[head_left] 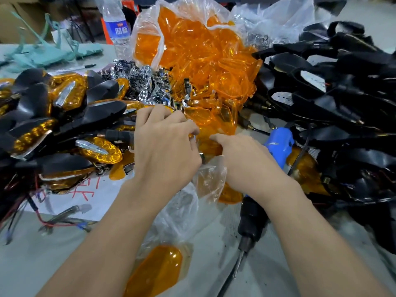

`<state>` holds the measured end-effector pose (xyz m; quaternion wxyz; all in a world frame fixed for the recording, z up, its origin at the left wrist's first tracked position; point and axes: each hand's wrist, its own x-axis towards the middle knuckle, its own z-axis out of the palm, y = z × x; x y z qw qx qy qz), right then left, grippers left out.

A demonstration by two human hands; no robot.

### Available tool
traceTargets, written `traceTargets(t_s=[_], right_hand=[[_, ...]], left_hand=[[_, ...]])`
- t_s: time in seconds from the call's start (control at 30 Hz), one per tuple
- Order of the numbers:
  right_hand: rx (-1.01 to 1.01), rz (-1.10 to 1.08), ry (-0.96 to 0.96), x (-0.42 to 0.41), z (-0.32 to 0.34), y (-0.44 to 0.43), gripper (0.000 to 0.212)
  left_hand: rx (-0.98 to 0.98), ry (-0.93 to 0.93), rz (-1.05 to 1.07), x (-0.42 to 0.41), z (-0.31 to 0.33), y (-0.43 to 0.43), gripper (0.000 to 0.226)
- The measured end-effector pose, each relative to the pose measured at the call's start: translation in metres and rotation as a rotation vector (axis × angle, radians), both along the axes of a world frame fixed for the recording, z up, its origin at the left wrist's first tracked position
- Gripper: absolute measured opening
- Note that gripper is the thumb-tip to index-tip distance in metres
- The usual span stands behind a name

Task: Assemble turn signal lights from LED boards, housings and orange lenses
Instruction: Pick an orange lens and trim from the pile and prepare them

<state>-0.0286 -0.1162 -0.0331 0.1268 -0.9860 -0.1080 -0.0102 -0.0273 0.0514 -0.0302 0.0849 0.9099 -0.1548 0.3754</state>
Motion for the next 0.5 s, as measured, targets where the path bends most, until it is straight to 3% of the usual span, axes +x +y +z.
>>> traceTargets(t_s=[0.13,0.27,0.33,0.43,0.5], right_hand=[[0.010,-0.069,-0.088,0.000,0.001,0.003,0.033],[0.516,-0.105,-0.220,-0.005,0.004,-0.006,0.028],[0.635,-0.047,-0.218,-0.009,0.006,-0.006,0.029],[0.709,0.034,-0.213,-0.012,0.010,-0.006,0.031],[0.899,0.098,-0.143,-0.014,0.014,-0.006,0.034]], left_hand=[[-0.022,0.052,0.005,0.000,0.001,0.001,0.017],[-0.103,0.159,-0.046,0.001,0.005,-0.001,0.037],[-0.176,0.239,-0.118,-0.001,0.007,-0.005,0.048],[-0.427,0.334,-0.199,-0.004,0.012,-0.004,0.046],[-0.675,0.448,-0.306,-0.001,0.016,-0.001,0.034]])
